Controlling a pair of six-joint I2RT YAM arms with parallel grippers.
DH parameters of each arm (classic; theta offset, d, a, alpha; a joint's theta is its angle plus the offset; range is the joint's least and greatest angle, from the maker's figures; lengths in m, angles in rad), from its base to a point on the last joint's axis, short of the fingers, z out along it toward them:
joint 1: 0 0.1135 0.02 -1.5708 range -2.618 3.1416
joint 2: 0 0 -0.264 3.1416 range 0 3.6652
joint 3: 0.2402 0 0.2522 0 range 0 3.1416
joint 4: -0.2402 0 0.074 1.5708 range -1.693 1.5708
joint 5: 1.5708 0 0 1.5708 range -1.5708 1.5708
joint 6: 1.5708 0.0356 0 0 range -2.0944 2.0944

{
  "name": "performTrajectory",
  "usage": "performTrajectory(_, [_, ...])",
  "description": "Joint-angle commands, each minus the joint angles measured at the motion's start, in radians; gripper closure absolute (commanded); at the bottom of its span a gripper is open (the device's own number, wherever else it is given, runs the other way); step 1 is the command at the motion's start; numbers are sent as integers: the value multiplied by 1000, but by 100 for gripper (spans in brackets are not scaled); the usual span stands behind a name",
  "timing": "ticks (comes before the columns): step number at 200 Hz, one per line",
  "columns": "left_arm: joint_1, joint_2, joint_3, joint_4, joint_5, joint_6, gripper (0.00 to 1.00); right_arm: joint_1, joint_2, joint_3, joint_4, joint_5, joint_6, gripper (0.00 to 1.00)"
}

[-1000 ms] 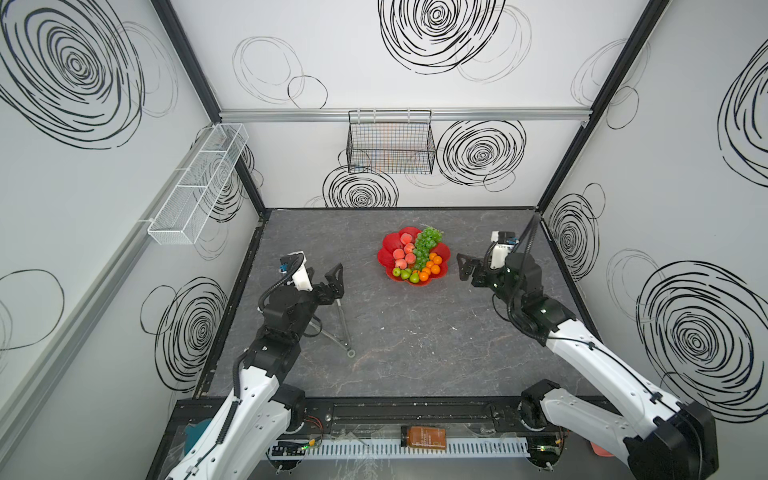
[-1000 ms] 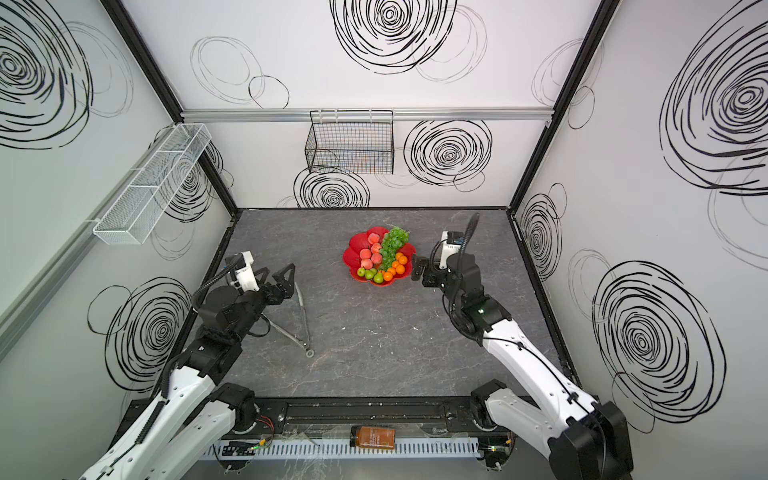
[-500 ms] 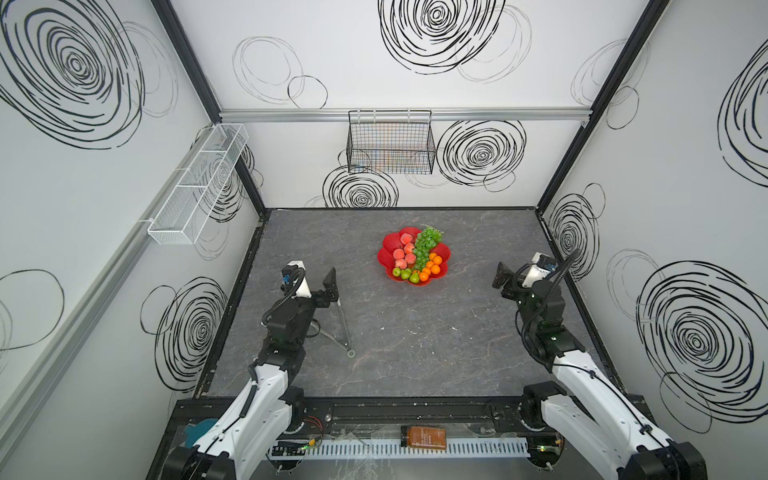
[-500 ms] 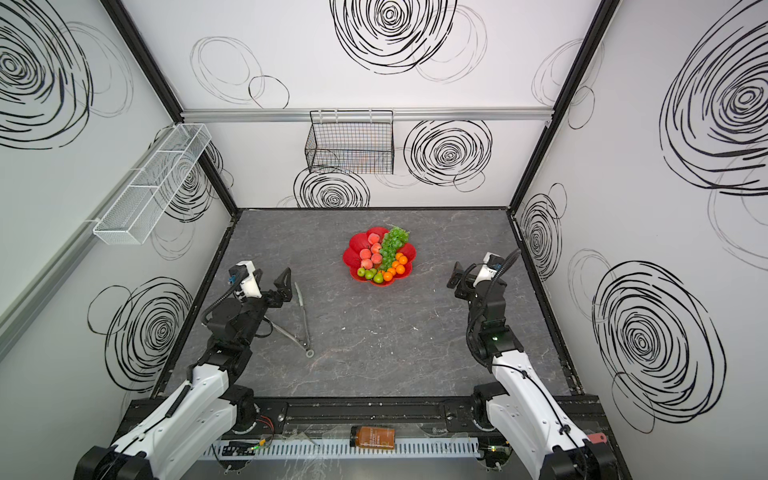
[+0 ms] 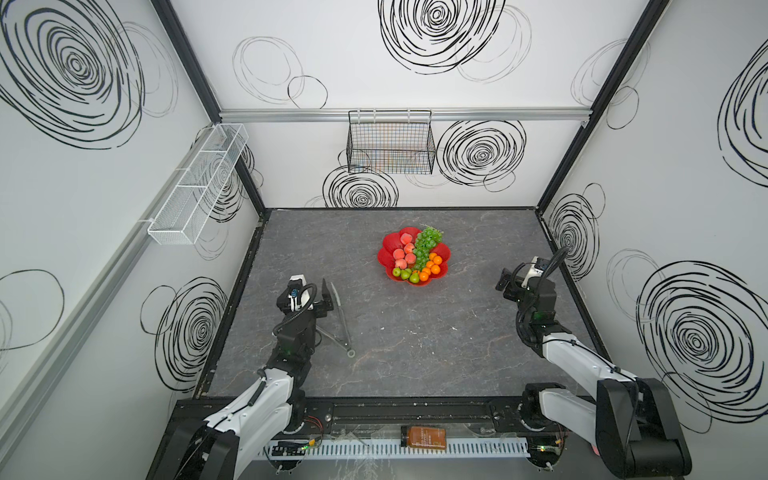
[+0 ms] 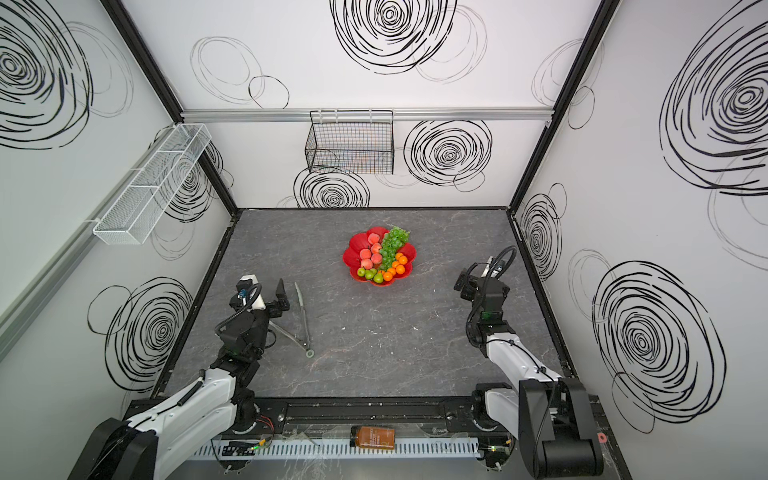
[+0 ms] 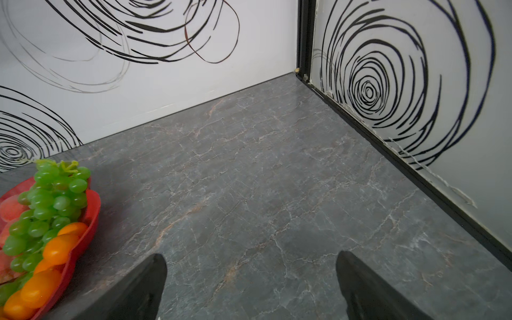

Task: Arrange fruit in a fruit bowl
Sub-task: Reset both arms

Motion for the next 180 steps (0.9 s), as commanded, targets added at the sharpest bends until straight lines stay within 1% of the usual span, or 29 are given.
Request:
performTrajectory(1, [-3,59,-24,173,-58,66,4,-17,25,33,37,7,-33,0])
performTrajectory(23, [0,155,-33,279,-39,109,4,-30,33,12,62,7,-71,0])
performTrajectory(48, [22,222,-14,331,52,125,4,-53,50,-47,157,-50,-103,0])
performTrajectory(89, [131,376,-2,538,248,74,4,-86,112,-74,299,-139,-113,0])
performTrajectory(118, [171,520,3,676,292,58,4,-89,169,-94,411,-162,-122,0])
performTrajectory(147, [180,626,-9,811,321,58,4,-92,212,-69,438,-219,-184,0])
performTrajectory(152, [181,624,-6,809,325,60,4,-91,214,-67,439,-223,-191,0])
performTrajectory(180, [177,609,54,675,341,70,4,-93,200,-107,518,-232,-229,0])
